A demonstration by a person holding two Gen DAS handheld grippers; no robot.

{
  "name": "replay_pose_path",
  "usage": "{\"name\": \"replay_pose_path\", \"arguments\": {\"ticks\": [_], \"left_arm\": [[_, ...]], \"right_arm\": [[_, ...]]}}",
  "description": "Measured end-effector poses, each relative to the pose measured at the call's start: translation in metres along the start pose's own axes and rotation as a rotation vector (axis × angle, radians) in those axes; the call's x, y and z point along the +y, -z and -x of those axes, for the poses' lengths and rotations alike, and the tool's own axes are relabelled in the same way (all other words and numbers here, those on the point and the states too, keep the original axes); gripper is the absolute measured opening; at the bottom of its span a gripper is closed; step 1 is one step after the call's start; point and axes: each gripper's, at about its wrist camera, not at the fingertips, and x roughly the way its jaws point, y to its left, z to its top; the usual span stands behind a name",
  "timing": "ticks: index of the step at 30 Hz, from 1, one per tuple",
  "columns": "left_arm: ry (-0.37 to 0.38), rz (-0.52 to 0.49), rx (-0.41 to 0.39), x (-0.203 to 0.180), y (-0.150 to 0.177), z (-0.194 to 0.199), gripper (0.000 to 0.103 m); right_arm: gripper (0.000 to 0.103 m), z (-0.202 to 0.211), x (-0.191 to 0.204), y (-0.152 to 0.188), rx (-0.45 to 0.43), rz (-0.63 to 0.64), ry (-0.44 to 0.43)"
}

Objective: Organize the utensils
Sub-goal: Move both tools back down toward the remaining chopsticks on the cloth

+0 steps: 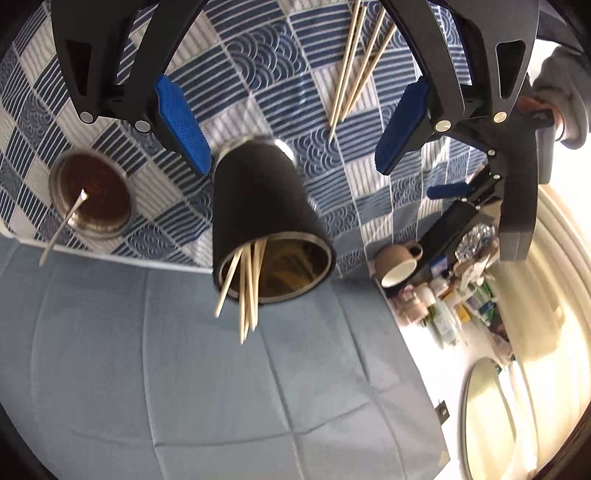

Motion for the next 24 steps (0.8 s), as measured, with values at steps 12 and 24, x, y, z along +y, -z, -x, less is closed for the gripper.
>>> {"name": "replay_pose_path", "arguments": {"ticks": [12,24], "left_arm": [[0.002,-0.074,0.124,-0.016,0.043,-0.021,0.093],[0.082,-0.081,0.217,-0.033,0.071,-0.035,0.093]], "right_arm": [[0.086,-0.025,0.020,0.041,0.145,0.055,0.017],[0.086,-0.054,0.007,0.067,0.364,-0.089,0.062]]}}
